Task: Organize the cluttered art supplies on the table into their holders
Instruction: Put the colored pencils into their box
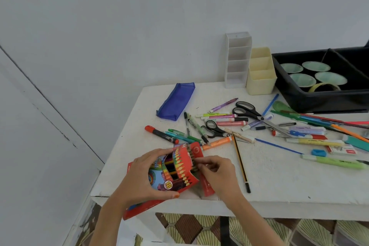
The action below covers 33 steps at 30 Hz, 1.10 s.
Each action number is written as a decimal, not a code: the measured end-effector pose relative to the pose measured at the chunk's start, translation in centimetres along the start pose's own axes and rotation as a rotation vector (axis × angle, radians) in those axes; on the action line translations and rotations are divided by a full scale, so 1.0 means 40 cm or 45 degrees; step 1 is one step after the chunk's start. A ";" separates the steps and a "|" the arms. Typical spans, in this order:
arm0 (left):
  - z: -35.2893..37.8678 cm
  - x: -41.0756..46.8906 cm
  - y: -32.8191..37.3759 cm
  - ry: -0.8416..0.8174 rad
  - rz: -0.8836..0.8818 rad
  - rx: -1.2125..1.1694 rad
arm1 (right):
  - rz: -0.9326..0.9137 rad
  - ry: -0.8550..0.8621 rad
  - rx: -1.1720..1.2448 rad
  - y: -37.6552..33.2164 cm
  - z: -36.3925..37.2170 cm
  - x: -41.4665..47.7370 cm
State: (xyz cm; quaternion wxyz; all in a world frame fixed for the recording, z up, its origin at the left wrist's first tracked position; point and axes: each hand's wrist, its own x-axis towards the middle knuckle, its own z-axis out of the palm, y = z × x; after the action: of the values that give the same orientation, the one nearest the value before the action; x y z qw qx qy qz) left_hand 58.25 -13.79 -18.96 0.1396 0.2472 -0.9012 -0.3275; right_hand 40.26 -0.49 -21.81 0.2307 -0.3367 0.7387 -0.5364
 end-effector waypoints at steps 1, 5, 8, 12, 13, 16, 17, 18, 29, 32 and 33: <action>0.004 0.009 0.012 -0.010 0.011 -0.007 | 0.000 0.027 0.011 -0.001 -0.017 -0.002; 0.029 0.071 0.085 -0.056 0.108 0.003 | 0.025 0.120 0.070 0.004 -0.109 -0.005; 0.068 0.122 0.145 -0.099 0.165 0.046 | 0.065 0.193 0.137 0.016 -0.185 -0.008; 0.138 0.184 0.229 -0.140 0.251 0.069 | 0.100 0.302 0.183 0.047 -0.294 -0.016; 0.155 0.198 0.253 -0.145 0.271 0.072 | 0.121 0.315 0.193 0.057 -0.324 -0.018; 0.210 0.240 0.311 -0.173 0.307 0.039 | 0.158 0.325 0.183 0.089 -0.417 -0.015; 0.227 0.252 0.324 -0.183 0.310 0.032 | 0.161 0.322 0.159 0.097 -0.448 -0.010; 0.244 0.264 0.335 -0.189 0.307 0.032 | 0.161 0.317 0.125 0.105 -0.478 -0.002; 0.346 0.311 0.383 -0.079 0.164 -0.043 | 0.097 0.166 -0.174 0.117 -0.673 0.193; 0.347 0.309 0.385 -0.082 0.143 -0.064 | 0.010 0.072 -0.292 0.098 -0.640 0.263; 0.345 0.309 0.384 -0.085 0.131 -0.073 | -0.029 0.037 -0.339 0.091 -0.626 0.287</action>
State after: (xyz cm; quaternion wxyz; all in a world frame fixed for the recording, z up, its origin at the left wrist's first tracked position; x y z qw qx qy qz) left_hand 36.73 -3.06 -18.02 0.1332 0.1852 -0.9071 -0.3538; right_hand 14.12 7.64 -17.06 0.1671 -0.3649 0.8028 -0.4410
